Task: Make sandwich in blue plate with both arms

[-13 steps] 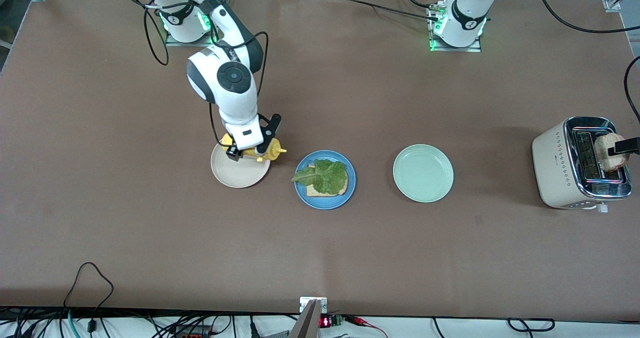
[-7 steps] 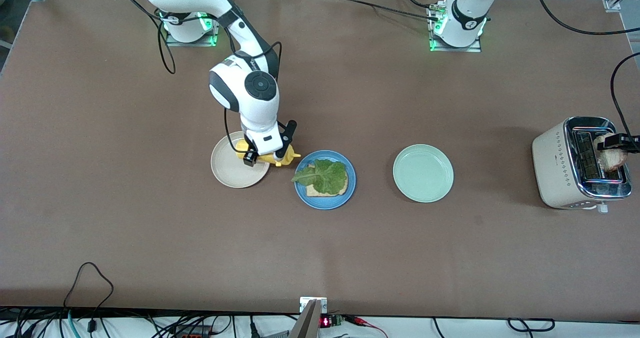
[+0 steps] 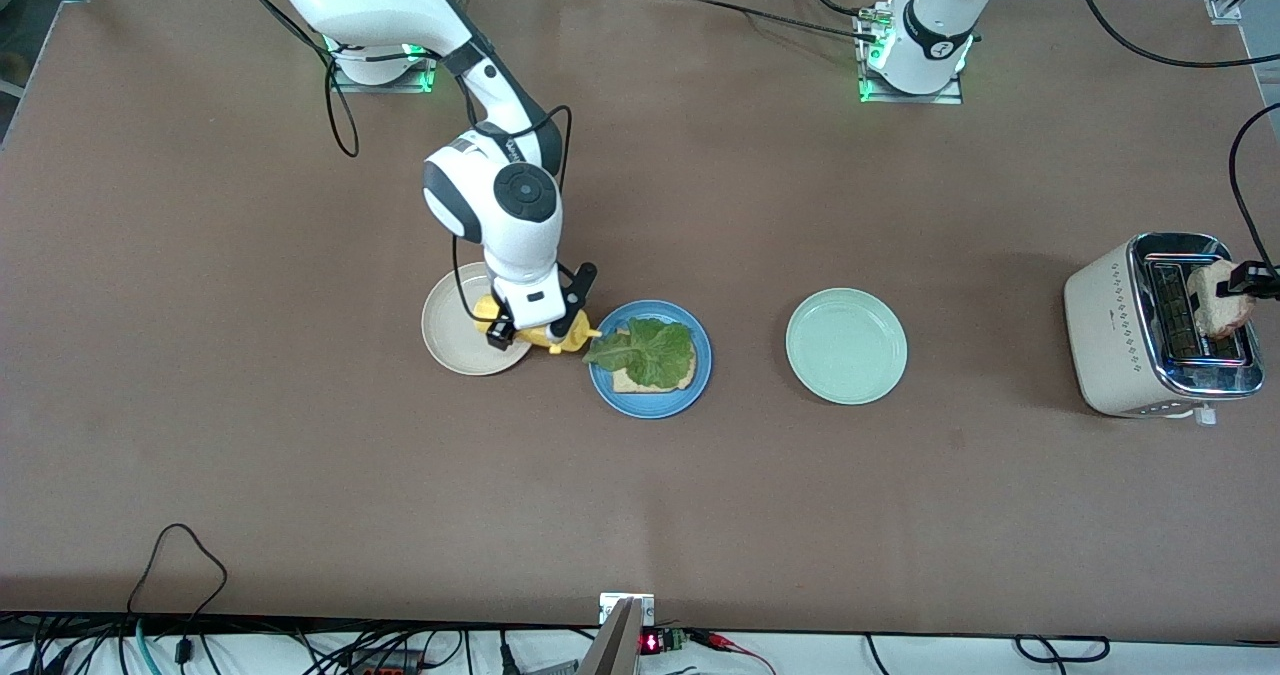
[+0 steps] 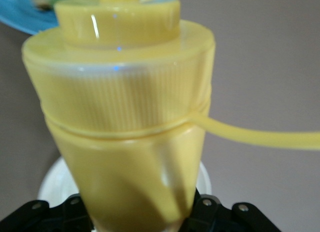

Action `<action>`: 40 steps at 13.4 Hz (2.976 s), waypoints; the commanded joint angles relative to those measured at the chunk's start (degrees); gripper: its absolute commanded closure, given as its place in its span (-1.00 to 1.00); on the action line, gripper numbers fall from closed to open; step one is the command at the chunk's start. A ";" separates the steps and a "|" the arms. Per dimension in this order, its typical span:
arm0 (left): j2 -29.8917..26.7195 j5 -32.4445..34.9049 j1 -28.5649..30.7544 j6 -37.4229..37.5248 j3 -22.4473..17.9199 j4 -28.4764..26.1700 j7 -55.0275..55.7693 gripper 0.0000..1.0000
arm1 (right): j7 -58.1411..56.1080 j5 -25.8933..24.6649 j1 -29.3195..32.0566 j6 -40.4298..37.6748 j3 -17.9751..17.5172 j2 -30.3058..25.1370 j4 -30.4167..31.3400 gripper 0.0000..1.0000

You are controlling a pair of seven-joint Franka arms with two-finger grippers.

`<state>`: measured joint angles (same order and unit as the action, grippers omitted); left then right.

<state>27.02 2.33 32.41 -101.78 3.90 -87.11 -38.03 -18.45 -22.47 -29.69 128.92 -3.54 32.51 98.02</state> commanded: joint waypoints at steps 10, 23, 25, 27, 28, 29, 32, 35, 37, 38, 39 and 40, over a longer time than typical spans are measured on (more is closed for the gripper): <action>0.04 -22.85 -6.89 28.33 17.10 12.94 20.15 0.99 | -38.71 18.22 34.94 -8.40 -14.03 -21.16 10.26 1.00; 9.71 -56.35 -33.10 -13.97 17.45 -2.72 28.63 0.98 | -114.22 61.03 57.62 -27.83 0.46 -12.14 10.00 1.00; 12.26 -60.16 -35.30 -17.55 17.45 -2.28 27.75 0.98 | -122.75 65.61 59.92 -30.74 2.13 -7.66 9.74 1.00; 13.32 -60.34 -38.02 -22.21 17.45 -1.93 27.83 0.98 | -126.91 67.20 61.41 -31.10 2.84 -4.49 9.39 1.00; 13.93 -60.34 -38.91 -24.15 17.45 -1.93 27.92 0.98 | -128.32 67.64 62.20 -31.71 2.84 -2.47 8.95 1.00; 14.55 -60.34 -39.35 -25.04 17.45 -1.93 27.83 0.97 | -129.98 68.61 62.99 -32.50 2.84 -0.71 8.60 1.00; 16.83 -60.08 -39.36 -24.96 17.45 -0.97 27.83 0.95 | -131.49 69.49 64.23 -32.60 2.84 2.90 6.75 1.00; 17.89 -60.25 -39.44 -24.96 17.45 -0.43 28.44 0.94 | -131.49 69.49 66.16 -32.68 2.93 4.92 6.22 0.98; 19.03 -60.25 -39.79 -24.96 17.45 0.79 28.54 0.94 | -131.49 69.49 67.30 -32.68 3.02 6.59 6.13 0.92; 19.56 -60.25 -39.88 -24.96 17.54 1.15 28.45 0.94 | -131.49 69.49 67.40 -32.51 3.02 6.95 6.04 0.85; 19.74 -60.25 -40.23 -24.96 17.54 1.15 28.45 0.94 | -131.32 69.49 67.48 -32.51 3.02 7.04 5.87 0.71; 19.92 -60.34 -40.41 -25.04 17.45 1.41 28.45 0.94 | -130.88 69.58 67.57 -32.51 3.02 7.30 5.00 0.26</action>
<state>45.44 -56.44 -6.96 -126.80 21.59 -88.04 -9.42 -149.39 45.97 37.12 98.29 -0.02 39.28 105.20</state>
